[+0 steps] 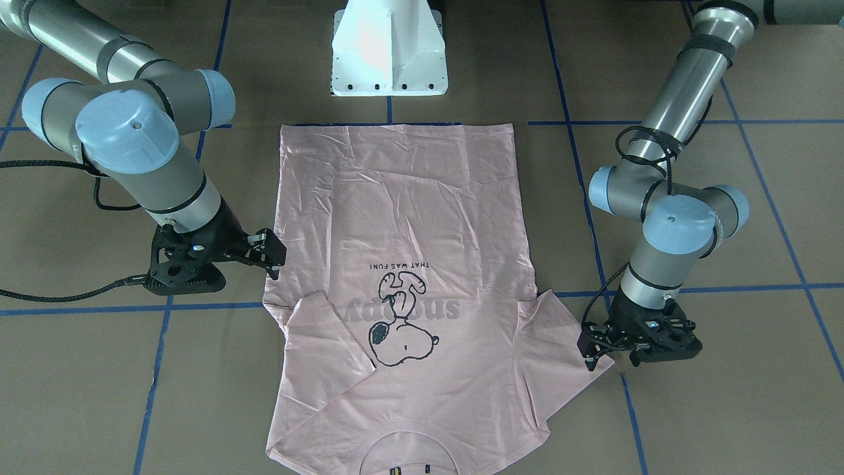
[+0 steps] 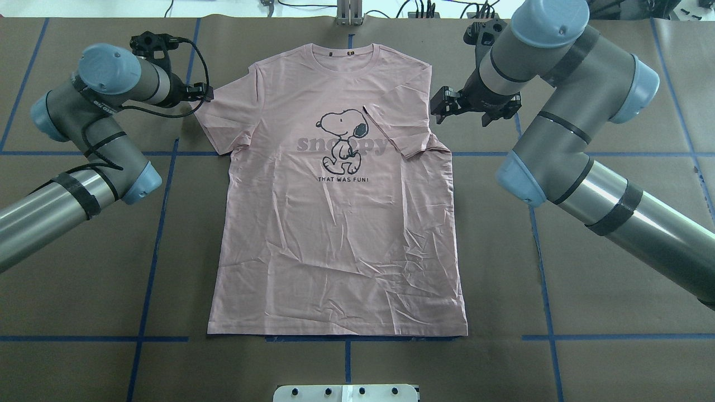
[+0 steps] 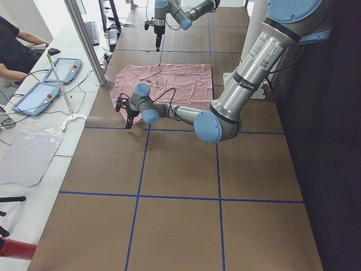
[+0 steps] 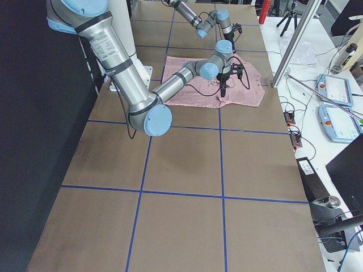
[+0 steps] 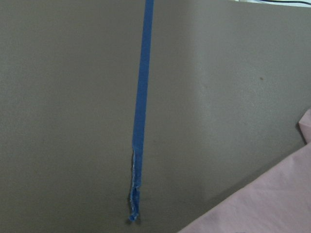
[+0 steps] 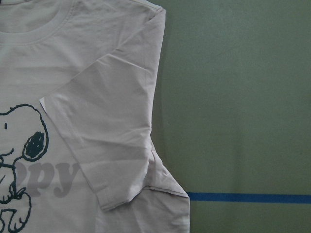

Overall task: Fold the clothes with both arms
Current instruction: 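Move the left gripper over the other sleeve while the right gripper withdraws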

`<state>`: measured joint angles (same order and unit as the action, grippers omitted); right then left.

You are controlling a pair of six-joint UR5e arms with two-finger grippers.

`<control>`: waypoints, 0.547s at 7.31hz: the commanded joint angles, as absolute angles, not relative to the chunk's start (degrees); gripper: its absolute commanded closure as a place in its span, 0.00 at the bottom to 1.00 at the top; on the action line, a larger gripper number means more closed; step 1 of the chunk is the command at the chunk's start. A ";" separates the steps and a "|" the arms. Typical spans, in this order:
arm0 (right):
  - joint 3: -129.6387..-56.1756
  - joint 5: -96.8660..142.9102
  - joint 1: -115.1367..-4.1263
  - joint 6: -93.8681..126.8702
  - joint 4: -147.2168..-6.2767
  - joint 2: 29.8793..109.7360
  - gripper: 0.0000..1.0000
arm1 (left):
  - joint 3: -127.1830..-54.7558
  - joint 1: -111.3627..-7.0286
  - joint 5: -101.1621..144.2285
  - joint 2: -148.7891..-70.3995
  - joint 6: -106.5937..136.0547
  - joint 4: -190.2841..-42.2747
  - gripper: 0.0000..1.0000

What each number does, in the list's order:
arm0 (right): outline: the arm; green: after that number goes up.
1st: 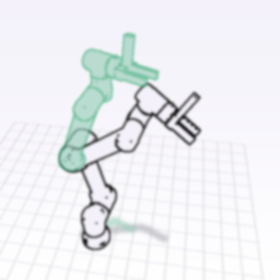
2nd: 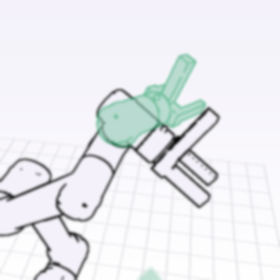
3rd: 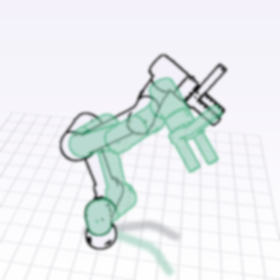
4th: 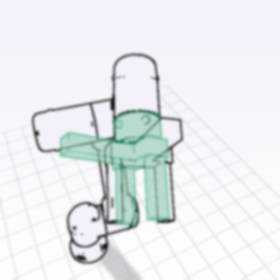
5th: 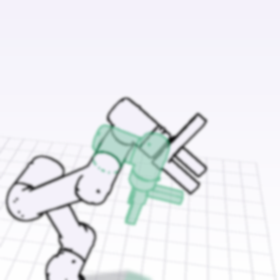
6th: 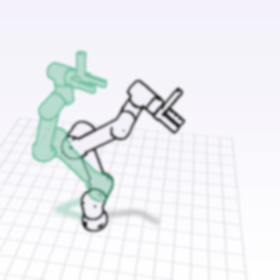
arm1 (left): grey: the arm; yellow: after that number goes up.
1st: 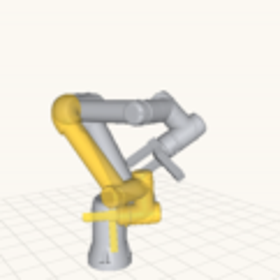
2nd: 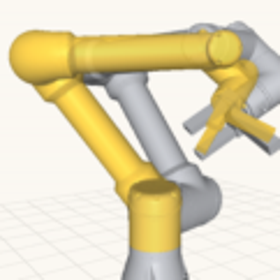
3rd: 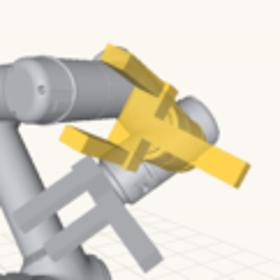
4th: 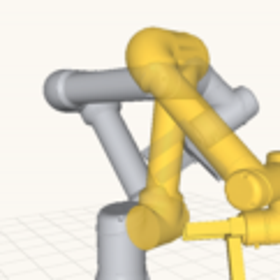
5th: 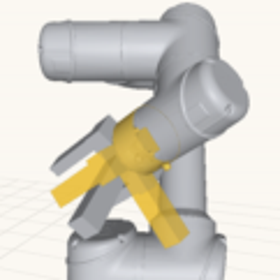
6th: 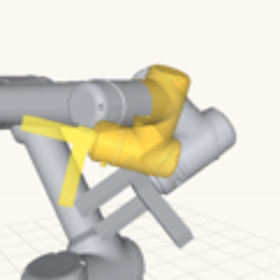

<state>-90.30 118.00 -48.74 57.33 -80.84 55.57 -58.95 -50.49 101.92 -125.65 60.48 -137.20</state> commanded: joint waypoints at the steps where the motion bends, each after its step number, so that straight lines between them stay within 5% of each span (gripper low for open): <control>1: -90.26 117.86 -48.78 57.39 -80.86 55.55 0.00 | -58.36 -50.36 101.87 -125.86 60.47 -137.72 0.37; 4: -90.18 117.77 -48.87 57.48 -80.86 55.55 0.00 | -58.71 -50.45 102.04 -126.04 60.12 -137.64 1.00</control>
